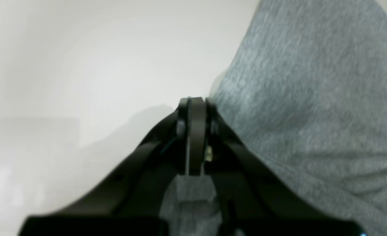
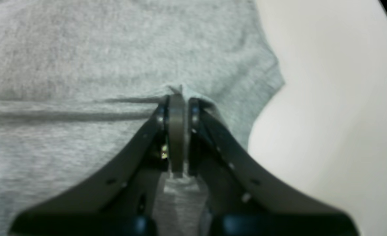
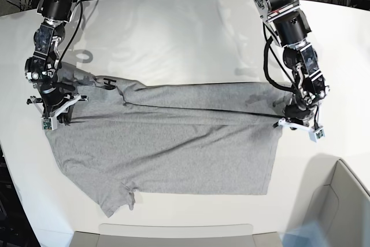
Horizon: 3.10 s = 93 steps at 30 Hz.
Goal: Fold the T-shirt properly
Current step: 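Lift the shoulders and fold them toward the hem with both grippers, then open both grippers and release the folded shoulder edge, then grasp the folded edge with both grippers and drag it toward the arms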
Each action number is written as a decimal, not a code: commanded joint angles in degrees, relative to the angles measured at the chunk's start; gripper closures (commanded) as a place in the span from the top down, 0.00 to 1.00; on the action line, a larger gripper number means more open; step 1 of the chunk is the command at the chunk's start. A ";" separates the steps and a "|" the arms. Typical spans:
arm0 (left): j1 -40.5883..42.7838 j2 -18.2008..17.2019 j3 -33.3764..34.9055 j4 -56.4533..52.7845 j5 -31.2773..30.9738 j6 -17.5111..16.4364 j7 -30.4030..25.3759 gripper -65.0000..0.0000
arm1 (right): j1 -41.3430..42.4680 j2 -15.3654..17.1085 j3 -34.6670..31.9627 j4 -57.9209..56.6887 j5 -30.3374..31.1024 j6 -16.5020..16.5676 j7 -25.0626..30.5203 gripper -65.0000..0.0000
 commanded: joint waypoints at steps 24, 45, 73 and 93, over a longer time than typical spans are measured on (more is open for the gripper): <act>-1.28 -0.68 5.52 -0.58 0.06 -0.13 -2.32 0.32 | 9.06 1.51 -4.83 -4.61 -5.95 0.58 1.43 0.51; 11.29 -0.60 5.26 17.62 -0.29 -0.39 7.08 0.33 | -4.30 -3.85 28.23 7.25 -6.03 21.28 -9.03 0.52; 5.57 -3.50 -9.33 7.68 -0.56 -21.58 18.51 0.37 | -4.39 -4.03 23.65 -1.10 -9.99 21.28 -5.69 0.52; 3.46 -2.35 -9.68 17.97 -5.74 -28.26 28.45 0.37 | -4.30 -4.03 23.57 -1.10 -10.08 21.28 -5.43 0.52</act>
